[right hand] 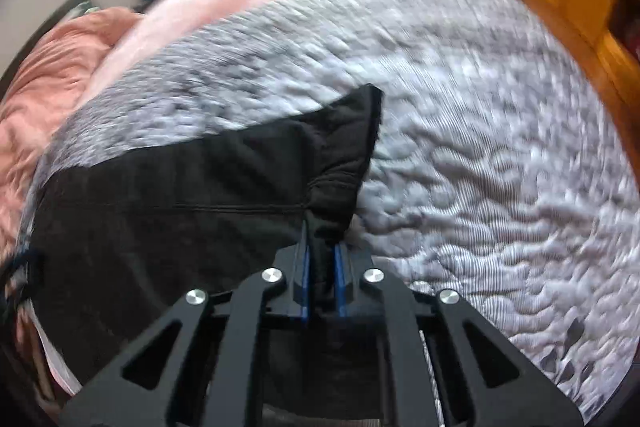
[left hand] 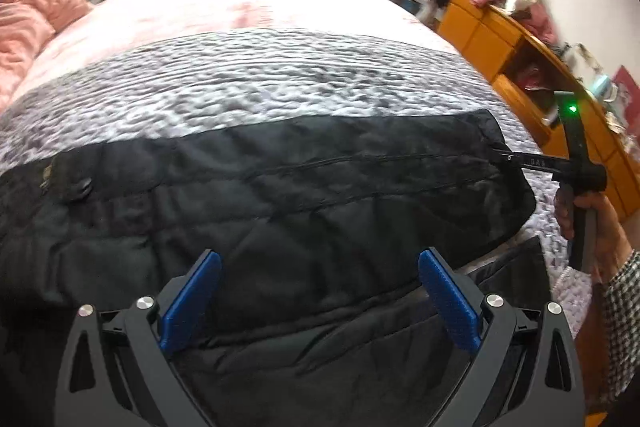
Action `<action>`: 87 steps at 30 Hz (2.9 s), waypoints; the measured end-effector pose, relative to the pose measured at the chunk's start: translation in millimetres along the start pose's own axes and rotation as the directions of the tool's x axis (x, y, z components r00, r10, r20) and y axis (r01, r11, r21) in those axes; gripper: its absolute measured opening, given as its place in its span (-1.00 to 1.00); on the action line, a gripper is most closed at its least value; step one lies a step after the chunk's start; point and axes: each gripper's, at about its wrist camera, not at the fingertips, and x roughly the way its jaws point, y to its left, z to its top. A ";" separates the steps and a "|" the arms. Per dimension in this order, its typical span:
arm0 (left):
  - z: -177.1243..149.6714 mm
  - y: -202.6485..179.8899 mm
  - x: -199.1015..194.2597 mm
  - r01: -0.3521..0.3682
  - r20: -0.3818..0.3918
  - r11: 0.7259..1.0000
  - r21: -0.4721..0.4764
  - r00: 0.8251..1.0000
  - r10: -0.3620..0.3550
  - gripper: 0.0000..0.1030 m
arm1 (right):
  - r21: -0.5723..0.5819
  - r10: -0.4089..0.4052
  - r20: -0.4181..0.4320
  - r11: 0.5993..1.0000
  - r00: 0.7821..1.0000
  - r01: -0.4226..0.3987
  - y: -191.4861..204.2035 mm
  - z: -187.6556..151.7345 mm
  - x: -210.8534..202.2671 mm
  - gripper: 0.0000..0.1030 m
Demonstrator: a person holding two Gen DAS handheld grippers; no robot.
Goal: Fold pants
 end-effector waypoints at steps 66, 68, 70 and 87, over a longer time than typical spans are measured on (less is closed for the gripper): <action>-202.7 -131.6 -26.3 -0.342 0.305 0.721 0.602 0.934 0.188 -0.84 | -0.188 0.069 0.141 0.981 0.988 -0.042 21.3 -212.3 -101.5 -0.21; -213.0 -131.3 -13.5 -0.325 0.265 0.730 0.602 0.943 0.202 -0.84 | -0.117 0.051 0.111 0.992 0.993 -0.038 6.0 -227.9 -100.4 -0.21; -220.5 -132.8 -1.9 -0.328 0.247 0.718 0.614 0.944 0.220 -0.83 | -0.009 0.041 0.092 0.999 0.995 -0.040 -13.9 -241.0 -105.5 -0.21; -202.6 -120.8 -1.3 -0.300 0.185 0.791 0.533 0.954 0.237 -0.80 | 0.260 0.219 0.002 0.942 0.976 -0.212 8.2 -217.1 -71.7 -0.61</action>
